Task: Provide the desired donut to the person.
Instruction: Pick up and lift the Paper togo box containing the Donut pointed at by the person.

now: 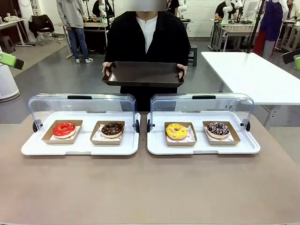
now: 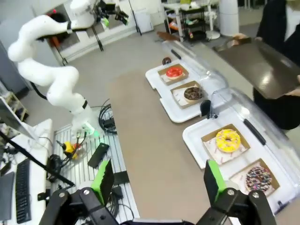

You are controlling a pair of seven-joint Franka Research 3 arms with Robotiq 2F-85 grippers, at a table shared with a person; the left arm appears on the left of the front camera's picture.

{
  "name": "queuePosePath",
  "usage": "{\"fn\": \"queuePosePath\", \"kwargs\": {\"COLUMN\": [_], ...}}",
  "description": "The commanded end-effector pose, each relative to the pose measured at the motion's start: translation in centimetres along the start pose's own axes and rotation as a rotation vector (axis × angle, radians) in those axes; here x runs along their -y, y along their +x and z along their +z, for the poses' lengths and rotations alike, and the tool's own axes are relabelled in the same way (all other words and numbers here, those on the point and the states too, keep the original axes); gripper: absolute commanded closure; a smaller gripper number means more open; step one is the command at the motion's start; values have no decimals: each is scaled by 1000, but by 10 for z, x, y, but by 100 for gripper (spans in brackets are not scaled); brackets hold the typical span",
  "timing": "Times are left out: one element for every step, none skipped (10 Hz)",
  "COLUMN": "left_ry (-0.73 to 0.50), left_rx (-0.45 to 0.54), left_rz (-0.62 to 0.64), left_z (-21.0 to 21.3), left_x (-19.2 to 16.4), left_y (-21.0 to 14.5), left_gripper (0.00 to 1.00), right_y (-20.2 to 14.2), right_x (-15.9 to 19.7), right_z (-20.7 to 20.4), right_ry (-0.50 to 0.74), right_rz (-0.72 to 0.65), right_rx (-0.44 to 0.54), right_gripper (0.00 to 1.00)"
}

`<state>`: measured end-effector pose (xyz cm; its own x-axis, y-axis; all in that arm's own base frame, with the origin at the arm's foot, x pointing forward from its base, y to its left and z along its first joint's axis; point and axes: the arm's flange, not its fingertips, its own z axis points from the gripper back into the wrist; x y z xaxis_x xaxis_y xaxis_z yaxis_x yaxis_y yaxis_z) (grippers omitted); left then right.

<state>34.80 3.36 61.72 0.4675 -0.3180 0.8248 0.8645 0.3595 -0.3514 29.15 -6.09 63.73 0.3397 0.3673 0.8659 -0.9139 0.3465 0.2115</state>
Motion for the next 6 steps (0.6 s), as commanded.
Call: {"fn": "queuePosePath", "kwargs": {"left_ry": [-7,-26,-50,-73,-98,-112], "left_rx": [53,73,67,55,32,9], "left_rz": [-83,-100,-115,-132,-155,-169], "left_z": [17,24,29,29,28,29], "left_x": [-8,-10,-11,-12,-16,-18], "left_y": [14,15,16,15,12,5], "left_gripper": [0,0,0,0,0,0], "right_y": [0,-5,-9,-14,-18,-20], "right_x": [21,29,37,42,45,46], "right_z": [0,0,-2,-4,-3,-1], "right_ry": [3,3,15,31,47,66], "right_rz": [-11,-23,-32,-28,-30,-28], "right_rx": [12,24,25,30,39,51], "right_gripper": [0,0,0,0,0,0]}}
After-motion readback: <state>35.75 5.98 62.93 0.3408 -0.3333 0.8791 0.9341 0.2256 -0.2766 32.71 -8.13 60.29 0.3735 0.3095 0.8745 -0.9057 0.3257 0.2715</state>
